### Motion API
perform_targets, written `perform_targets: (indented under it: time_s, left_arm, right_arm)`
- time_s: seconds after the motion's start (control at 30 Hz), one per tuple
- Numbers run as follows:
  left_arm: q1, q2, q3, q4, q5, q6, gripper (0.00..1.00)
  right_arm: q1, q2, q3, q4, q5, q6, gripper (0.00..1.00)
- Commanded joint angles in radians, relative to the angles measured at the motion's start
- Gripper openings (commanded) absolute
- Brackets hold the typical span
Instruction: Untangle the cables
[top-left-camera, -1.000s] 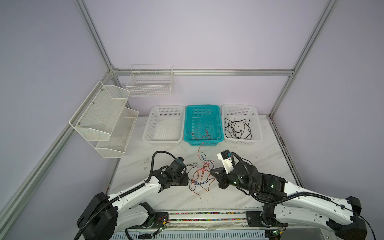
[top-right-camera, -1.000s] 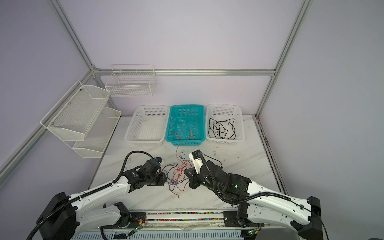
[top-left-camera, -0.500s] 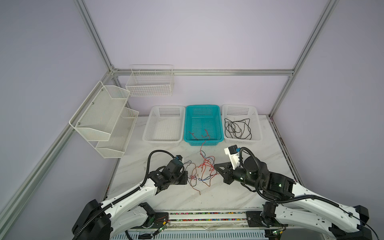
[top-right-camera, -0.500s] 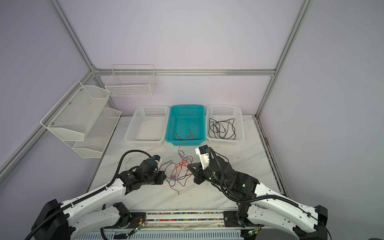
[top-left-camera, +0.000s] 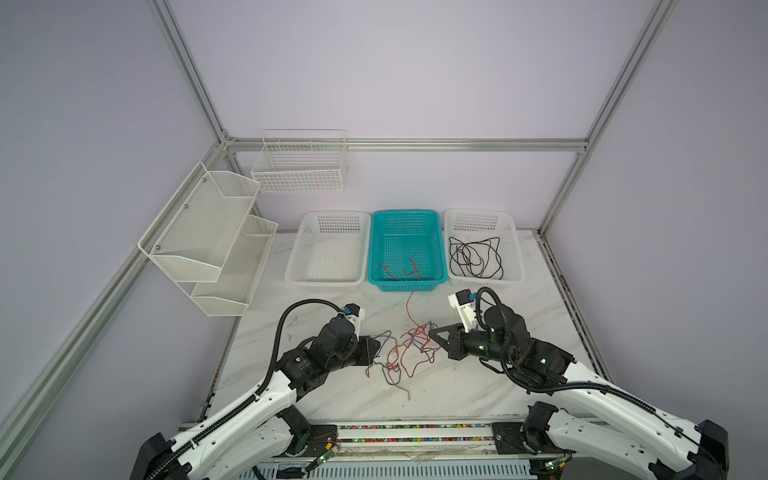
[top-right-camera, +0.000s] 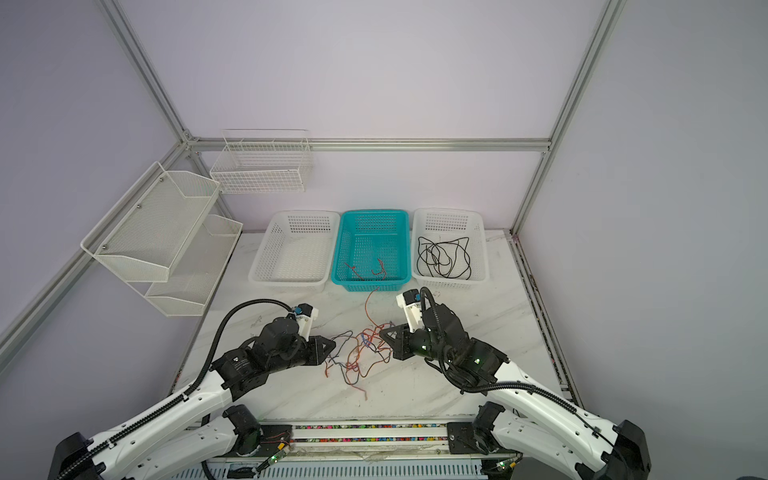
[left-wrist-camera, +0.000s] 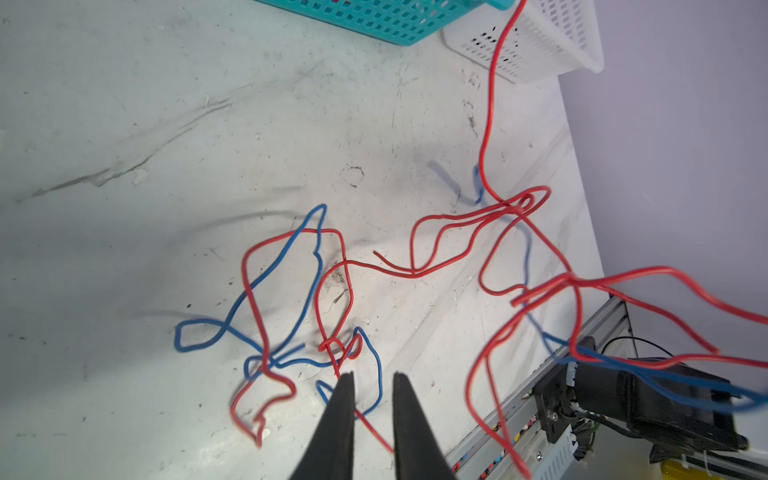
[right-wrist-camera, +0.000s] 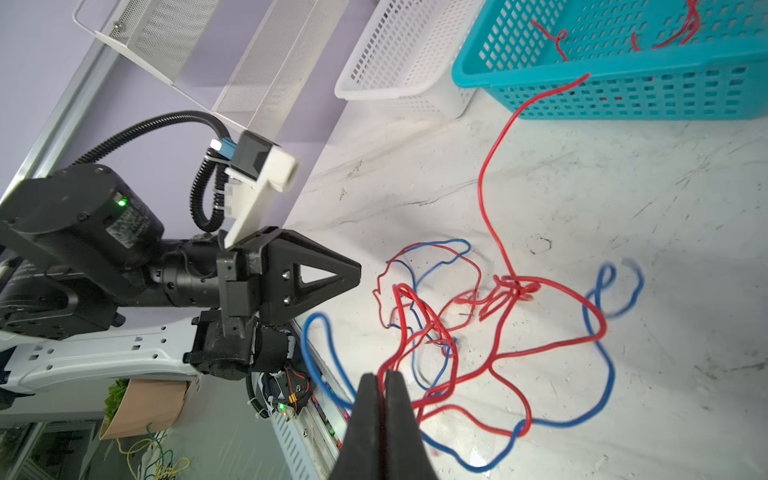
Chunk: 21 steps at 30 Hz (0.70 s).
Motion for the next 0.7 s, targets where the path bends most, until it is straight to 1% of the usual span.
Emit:
perform_targets:
  time_s: [0.0, 0.13, 0.23, 0.33, 0.53, 0.67]
  left_arm:
    - [0.007, -0.007, -0.021, 0.065, 0.035, -0.018, 0.26]
    - [0.007, 0.006, -0.03, 0.113, 0.072, -0.042, 0.38]
    - [0.007, 0.014, -0.05, 0.192, 0.123, -0.065, 0.47]
    - [0.007, 0.032, -0.071, 0.275, 0.18, -0.082, 0.52]
    - [0.007, 0.048, -0.102, 0.391, 0.257, -0.106, 0.53]
    - [0.007, 0.042, -0.127, 0.439, 0.297, -0.114, 0.53]
  right_arm:
    - [-0.008, 0.013, -0.011, 0.05, -0.023, -0.013, 0.0]
    - [-0.008, 0.001, -0.016, 0.081, -0.067, -0.03, 0.0]
    - [-0.008, -0.018, -0.024, 0.116, -0.109, -0.043, 0.0]
    - [-0.008, -0.022, -0.038, 0.15, -0.155, -0.056, 0.0]
    - [-0.008, -0.053, -0.064, 0.215, -0.197, -0.05, 0.0]
    - [-0.007, -0.071, -0.065, 0.214, -0.153, -0.041, 0.0]
